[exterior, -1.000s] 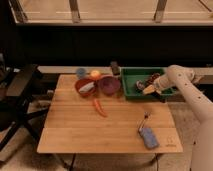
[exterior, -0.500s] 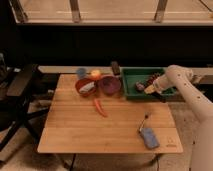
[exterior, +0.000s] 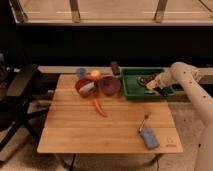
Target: Place brush in plastic cup
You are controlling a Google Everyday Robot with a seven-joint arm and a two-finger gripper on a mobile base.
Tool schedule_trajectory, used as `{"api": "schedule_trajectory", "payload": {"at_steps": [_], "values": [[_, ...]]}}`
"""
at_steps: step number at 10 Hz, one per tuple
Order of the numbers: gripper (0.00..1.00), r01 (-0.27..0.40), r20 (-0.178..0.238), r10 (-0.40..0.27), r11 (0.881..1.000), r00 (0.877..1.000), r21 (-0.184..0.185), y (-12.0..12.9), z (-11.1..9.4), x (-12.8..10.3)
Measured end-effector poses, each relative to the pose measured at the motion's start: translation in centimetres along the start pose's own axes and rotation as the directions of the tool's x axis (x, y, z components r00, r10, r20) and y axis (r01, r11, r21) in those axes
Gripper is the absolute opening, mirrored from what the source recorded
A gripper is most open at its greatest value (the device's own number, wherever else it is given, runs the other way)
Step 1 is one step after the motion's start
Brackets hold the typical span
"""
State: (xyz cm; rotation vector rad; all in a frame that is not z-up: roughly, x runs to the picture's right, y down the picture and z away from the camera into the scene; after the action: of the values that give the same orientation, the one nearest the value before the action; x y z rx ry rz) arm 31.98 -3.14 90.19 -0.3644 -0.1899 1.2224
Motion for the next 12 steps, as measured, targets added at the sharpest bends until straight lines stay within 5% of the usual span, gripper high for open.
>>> {"api": "schedule_trajectory", "payload": {"at_steps": [2,6,10,12], "values": [[0.0,0.019,0.033,-0.018,0.999,0.999,-0.04,1.4,-0.9,-1.4],[0.0,0.141,0.088,-0.131,0.983,0.987,-0.117,8.1,-2.6,-5.0],[0.0,0.355,0.135,-0.334,0.914,0.933,-0.197,17.3,-5.4,-6.9],[0.0,0.36,0.136,-0.338,0.911,0.931,-0.2,17.5,-5.5,-6.8]]}}
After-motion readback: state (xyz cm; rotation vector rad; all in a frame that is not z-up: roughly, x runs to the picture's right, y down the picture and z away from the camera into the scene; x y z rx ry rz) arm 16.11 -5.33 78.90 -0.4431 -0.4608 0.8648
